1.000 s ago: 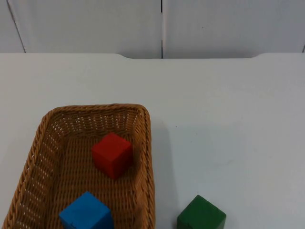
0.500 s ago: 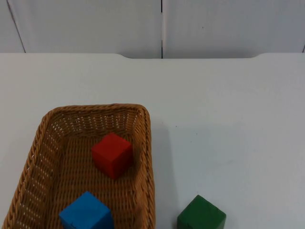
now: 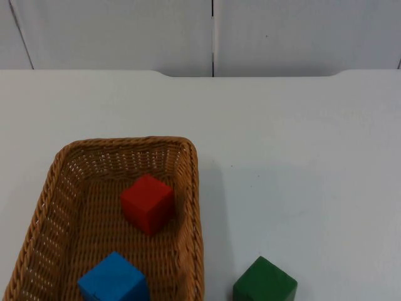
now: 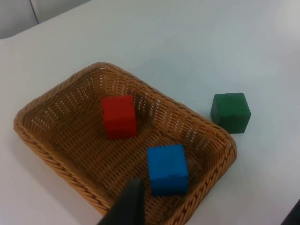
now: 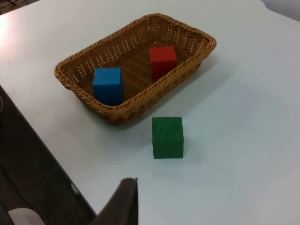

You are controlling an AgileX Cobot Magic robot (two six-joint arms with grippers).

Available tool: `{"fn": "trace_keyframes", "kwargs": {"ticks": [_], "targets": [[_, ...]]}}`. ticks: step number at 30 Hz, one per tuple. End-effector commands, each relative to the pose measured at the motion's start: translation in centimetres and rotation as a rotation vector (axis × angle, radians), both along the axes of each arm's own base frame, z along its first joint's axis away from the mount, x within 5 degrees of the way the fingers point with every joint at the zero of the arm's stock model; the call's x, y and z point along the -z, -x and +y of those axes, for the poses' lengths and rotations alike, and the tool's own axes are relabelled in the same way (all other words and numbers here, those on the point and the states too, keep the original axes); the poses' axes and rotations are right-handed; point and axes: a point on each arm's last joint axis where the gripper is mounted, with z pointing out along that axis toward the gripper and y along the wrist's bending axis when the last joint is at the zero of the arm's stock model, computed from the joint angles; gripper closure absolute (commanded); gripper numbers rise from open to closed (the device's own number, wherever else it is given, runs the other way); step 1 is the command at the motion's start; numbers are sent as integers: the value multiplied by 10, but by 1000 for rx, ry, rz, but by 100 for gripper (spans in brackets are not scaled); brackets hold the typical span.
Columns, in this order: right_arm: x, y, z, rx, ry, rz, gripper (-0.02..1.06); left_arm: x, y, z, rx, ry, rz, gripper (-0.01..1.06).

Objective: Pick up one cube with each hand and place exactly two cubes into the same basket, leaving the remaining cube outside.

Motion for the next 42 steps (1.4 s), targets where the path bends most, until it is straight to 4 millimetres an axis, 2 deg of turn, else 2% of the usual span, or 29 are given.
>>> {"fn": "trace_keyframes", "kwargs": {"ticks": [1,14,34,42], "targets": [[3,-1,0,0,5,6,-1,0,0,0,4,10,-6,0],[3,-1,1,67,5,6,-1,0,0,0,4,10,-6,0],[3,0,4,520,1,9,-1,0,0,0,4,10,-6,0],[3,0,5,623,0,9,-1,0,0,0,4,10,-6,0]]}}
